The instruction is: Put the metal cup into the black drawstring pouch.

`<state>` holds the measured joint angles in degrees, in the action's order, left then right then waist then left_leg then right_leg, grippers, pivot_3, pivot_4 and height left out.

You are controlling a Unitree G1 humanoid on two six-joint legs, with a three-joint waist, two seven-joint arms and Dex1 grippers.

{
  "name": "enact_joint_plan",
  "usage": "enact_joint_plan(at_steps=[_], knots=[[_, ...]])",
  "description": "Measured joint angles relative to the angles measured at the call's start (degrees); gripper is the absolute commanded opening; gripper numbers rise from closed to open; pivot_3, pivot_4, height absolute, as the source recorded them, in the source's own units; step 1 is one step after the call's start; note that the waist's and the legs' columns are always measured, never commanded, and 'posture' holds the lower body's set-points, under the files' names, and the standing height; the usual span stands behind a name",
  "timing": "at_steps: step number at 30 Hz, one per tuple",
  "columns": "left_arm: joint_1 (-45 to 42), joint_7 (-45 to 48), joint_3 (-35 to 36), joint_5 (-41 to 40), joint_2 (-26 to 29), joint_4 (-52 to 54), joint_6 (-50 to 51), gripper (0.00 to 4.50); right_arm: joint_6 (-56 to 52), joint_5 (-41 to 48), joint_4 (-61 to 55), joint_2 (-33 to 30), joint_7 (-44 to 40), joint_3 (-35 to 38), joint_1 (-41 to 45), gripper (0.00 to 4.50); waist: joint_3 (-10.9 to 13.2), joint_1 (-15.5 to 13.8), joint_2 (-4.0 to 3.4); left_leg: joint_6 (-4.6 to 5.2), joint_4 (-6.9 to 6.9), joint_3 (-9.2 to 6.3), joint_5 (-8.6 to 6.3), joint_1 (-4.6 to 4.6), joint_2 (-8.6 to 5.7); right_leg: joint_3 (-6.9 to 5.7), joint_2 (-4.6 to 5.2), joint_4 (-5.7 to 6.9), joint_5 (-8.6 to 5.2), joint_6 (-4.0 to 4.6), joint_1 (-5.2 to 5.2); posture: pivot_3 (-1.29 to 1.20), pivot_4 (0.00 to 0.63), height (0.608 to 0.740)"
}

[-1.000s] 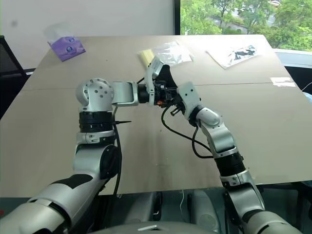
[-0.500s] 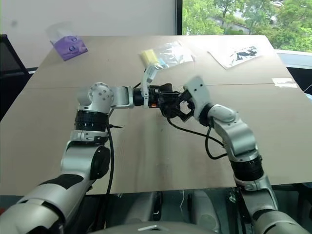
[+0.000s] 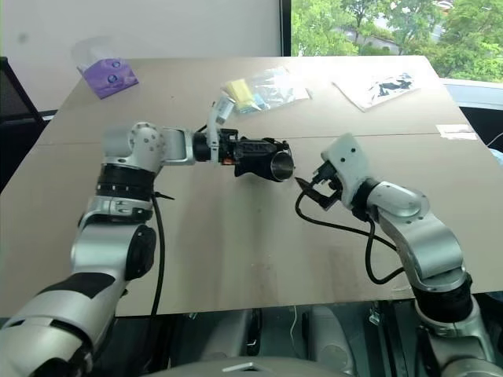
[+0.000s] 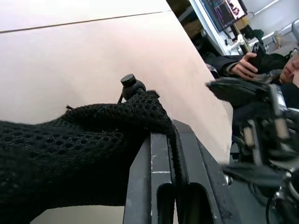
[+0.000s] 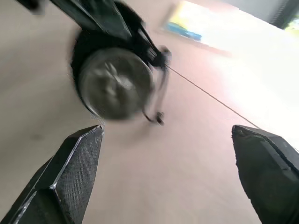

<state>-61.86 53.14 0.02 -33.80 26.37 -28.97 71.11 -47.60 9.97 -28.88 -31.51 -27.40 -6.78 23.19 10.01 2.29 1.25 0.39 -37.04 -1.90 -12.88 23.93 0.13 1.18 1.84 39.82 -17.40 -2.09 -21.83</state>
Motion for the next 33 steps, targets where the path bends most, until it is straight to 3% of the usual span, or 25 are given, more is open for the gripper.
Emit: enact_joint_plan(at_steps=[5, 12, 18, 28, 33], knots=[[0.6, 6.0, -3.5, 0.0, 4.2, 4.4, -0.2, 0.0, 7.5, -1.1, 8.2, 6.4, 1.7, -0.6, 1.3, 4.47, 0.0, 0.1, -0.04, -0.22, 0.01, 0.02, 0.13, 0.0, 0.02, 0.05, -0.01, 0.01, 0.0, 0.0, -0.01, 0.0, 0.15, 0.74], [8.0, 11.9, -7.3, 0.0, 11.1, 11.9, -1.3, 0.0, 14.6, -2.2, 12.5, 11.0, 0.3, -3.6, 2.8, 4.47, 0.1, 0.0, -0.08, -0.2, 0.01, -0.01, 0.12, 0.0, 0.05, 0.08, -0.01, 0.01, -0.01, 0.01, -0.01, 0.0, 0.15, 0.74], [19.4, 19.6, -13.3, 6.0, 19.7, 14.8, -14.8, 0.0, 19.5, -2.8, 20.2, 14.3, -3.9, -9.7, 2.0, 4.47, 0.1, 0.0, -0.12, 0.01, 0.01, 0.03, 0.0, -0.05, 0.06, 0.08, 0.03, 0.03, -0.01, 0.03, -0.01, 0.0, 0.15, 0.74], [20.5, 22.7, -13.9, 10.1, 22.7, 12.9, -19.5, 0.0, 26.5, -5.6, 30.6, 17.6, -6.8, -13.5, 4.4, 4.47, 0.1, -0.3, -0.09, 0.08, -0.08, -0.04, -0.04, 0.01, 0.04, -0.09, -0.02, 0.04, -0.01, 0.03, 0.02, 0.0, 0.15, 0.74], [20.5, 22.2, -13.2, 10.1, 22.6, 12.8, -19.0, 0.0, 25.9, -4.2, 26.1, 13.3, -10.3, -11.7, 2.8, 4.47, 0.1, -0.4, -0.09, 0.09, -0.1, -0.05, -0.05, 0.02, 0.04, -0.1, 0.01, 0.03, -0.01, 0.02, 0.03, 0.0, 0.15, 0.74]])
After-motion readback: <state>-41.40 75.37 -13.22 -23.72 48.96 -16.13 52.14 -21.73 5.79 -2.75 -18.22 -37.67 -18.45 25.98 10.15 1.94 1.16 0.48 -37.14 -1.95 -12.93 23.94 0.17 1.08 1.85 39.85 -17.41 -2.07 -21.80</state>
